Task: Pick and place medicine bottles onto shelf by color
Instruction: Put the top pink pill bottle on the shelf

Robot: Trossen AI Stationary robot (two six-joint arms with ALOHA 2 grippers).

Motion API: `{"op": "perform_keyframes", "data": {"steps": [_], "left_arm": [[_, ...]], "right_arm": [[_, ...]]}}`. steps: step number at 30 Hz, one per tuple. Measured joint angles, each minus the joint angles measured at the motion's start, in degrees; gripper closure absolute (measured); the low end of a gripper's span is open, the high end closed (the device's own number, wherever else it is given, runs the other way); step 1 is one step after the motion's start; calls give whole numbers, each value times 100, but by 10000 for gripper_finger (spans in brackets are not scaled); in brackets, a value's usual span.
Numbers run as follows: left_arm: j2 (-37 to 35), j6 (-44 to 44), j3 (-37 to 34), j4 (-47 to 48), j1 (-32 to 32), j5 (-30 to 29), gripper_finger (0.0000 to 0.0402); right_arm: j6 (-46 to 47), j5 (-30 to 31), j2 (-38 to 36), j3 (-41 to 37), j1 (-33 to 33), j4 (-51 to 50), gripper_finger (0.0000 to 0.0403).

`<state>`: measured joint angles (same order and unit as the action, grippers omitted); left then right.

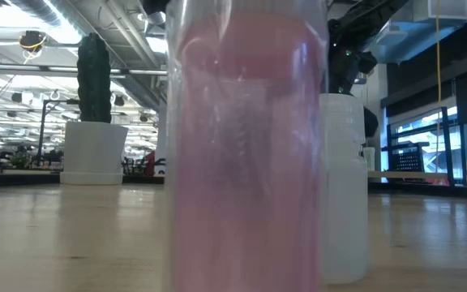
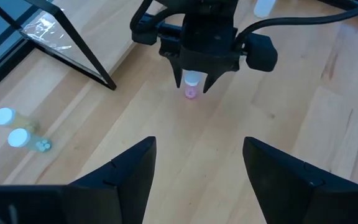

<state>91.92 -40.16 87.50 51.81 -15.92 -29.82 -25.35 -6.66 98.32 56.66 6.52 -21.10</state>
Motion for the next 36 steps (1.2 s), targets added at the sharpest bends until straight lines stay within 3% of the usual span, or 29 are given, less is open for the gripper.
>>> {"op": "perform_keyframes", "data": {"steps": [12,22,30,36], "left_arm": [[0,2,0,4,0,-109,166],[0,2,0,2,4,-114,166],[0,4,0,-3,4,-118,166],[0,3,0,-54,15,-122,167]], "right_arm": [[358,-11,-10,0,-2,2,297],[1000,-64,-620,1,67,-362,286],[1841,-28,-1487,4,603,-691,288],[2603,834,-1962,9,1225,-994,288]]}}
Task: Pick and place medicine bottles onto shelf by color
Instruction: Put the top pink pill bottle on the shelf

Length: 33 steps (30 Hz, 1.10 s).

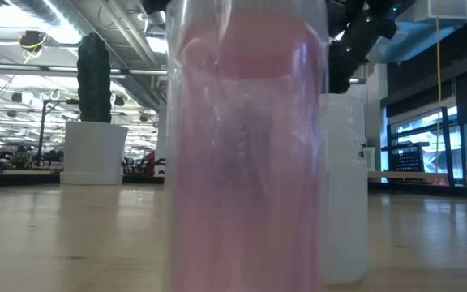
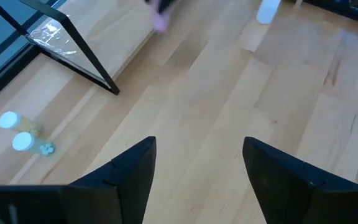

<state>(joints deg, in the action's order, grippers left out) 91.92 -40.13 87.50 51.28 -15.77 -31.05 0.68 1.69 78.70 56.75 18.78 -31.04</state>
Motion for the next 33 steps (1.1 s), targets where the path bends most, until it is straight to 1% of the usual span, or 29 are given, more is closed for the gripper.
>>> {"op": "perform_keyframes", "data": {"steps": [7,9,15,19,23,27,33], "left_arm": [[0,0,0,-3,127,-2,168],[0,13,0,-12,180,-1,167],[0,136,0,-121,302,-2,168],[0,218,0,-122,304,-2,166],[0,220,0,-126,302,-1,168],[0,220,0,-127,302,0,166],[0,185,0,-126,302,0,168]], "right_arm": [[591,488,-71,321,923,-890,287],[804,519,-59,348,1200,-907,286],[1020,539,22,348,1993,-906,285],[783,561,262,348,2307,-807,285],[238,742,539,348,2436,-466,284],[-275,771,719,348,2587,-266,284],[-921,301,762,348,2916,-263,284]]}}
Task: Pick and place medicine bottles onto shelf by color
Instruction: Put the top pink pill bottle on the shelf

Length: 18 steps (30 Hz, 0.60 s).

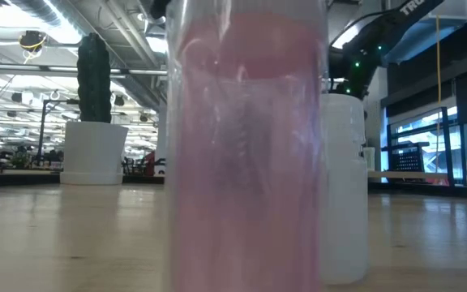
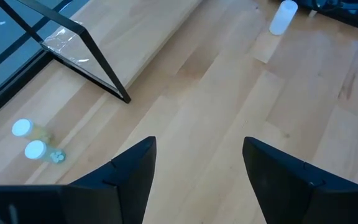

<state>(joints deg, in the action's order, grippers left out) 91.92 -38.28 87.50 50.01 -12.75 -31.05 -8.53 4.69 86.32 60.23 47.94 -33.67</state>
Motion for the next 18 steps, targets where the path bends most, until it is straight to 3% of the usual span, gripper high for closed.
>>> {"op": "perform_keyframes", "data": {"steps": [12,18], "left_arm": [[0,-13,0,1,0,1,166],[0,-17,0,-4,0,2,167]], "right_arm": [[-1578,-486,20,-44,338,-43,284],[-1588,-437,22,-265,413,-43,284]]}}
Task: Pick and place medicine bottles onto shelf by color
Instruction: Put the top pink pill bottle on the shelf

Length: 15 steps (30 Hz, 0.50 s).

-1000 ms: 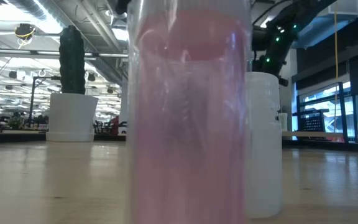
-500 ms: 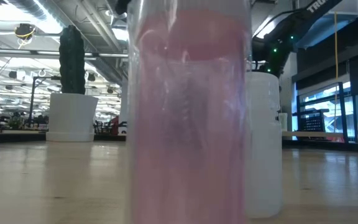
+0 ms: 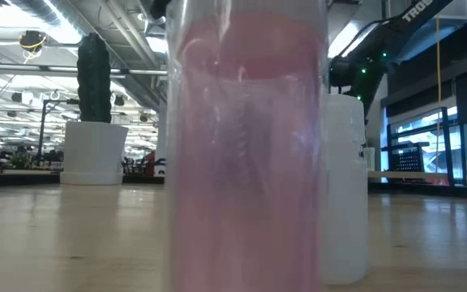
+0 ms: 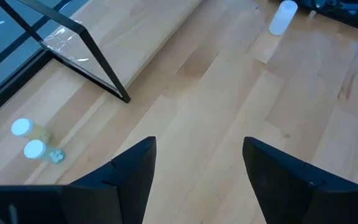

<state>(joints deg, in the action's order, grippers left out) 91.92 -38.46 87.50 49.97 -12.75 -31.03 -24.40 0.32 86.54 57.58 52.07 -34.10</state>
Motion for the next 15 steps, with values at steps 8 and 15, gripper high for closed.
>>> {"op": "perform_keyframes", "data": {"steps": [8,15], "left_arm": [[0,-323,0,-6,15,-1332,167],[0,-343,0,-9,15,-1516,168]], "right_arm": [[-119,2,0,-71,-4,323,284],[-129,3,0,-71,-4,349,284]]}}
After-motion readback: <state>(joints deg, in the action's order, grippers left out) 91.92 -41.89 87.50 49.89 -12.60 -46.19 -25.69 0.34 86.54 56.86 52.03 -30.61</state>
